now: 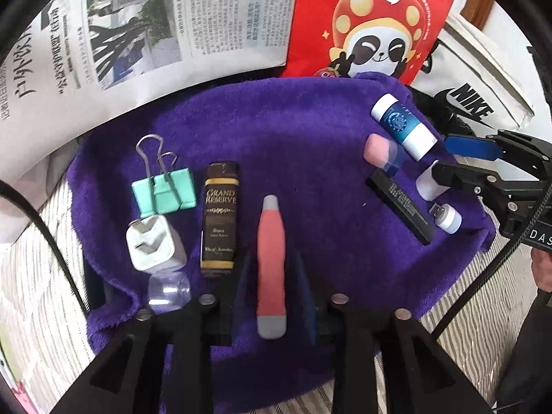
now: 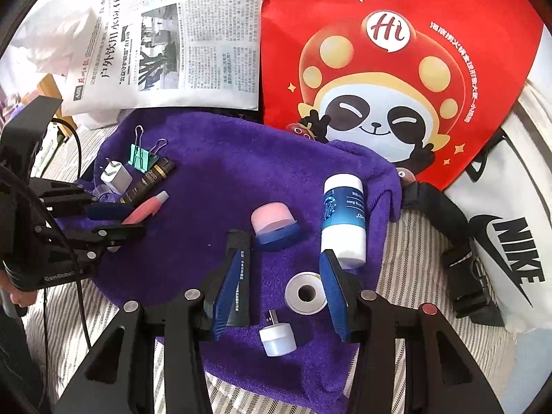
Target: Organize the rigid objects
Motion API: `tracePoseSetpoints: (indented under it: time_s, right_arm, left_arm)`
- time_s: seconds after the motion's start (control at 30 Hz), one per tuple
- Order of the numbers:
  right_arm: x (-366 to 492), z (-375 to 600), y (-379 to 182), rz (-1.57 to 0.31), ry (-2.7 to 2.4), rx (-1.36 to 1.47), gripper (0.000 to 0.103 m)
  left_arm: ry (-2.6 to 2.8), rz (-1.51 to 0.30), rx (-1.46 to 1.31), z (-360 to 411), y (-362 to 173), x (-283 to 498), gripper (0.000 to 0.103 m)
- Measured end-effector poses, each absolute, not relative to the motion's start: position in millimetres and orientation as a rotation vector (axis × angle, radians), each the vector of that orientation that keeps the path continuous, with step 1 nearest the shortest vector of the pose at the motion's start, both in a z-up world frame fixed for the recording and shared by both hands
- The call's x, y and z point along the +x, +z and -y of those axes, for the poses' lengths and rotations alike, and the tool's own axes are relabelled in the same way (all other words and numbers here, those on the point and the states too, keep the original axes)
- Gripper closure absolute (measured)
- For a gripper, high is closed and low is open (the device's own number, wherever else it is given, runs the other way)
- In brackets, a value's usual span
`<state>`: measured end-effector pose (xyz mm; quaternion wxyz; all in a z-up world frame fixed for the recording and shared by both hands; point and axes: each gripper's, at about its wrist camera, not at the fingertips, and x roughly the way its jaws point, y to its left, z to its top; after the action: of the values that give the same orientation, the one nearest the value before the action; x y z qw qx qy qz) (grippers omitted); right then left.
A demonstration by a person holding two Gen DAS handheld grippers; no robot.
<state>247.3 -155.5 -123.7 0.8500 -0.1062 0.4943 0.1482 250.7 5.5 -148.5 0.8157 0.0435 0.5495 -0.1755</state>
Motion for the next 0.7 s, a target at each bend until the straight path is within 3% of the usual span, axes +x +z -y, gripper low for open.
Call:
tracePoseSetpoints:
  time_s: [0.2, 0.3, 0.43, 0.57, 0.7]
  right_arm:
    - [242.0, 154.5, -116.6, -1.025, 0.294, -0.223, 0.052]
    - [235.5, 147.5, -113.6, -1.009, 0.288, -0.244, 0.04]
    - [225.2, 134.6, -110.4, -0.993, 0.29, -0.281, 0.039]
    - [208.0, 133.6, -111.5, -1.002, 0.261, -0.247, 0.028]
    - [181.9, 135.5, -111.2, -0.998, 0.239, -0.245, 0.028]
  left_arm:
    - [-0.358, -1.106, 0.124, -11.6, -118.7, 239.9, 0.029]
    - [-0.37, -1.073, 0.118, -13.3, -102.7, 235.2, 0.023]
    - [-0.326, -1.044, 0.147, -17.3, -86.9, 230.0, 0.016]
    - [-0.288, -1.035, 0.096, -29.5, -73.0, 229.0, 0.007]
    - [-0.274, -1.013, 0.043, -29.0, -58.7, 221.4, 0.004]
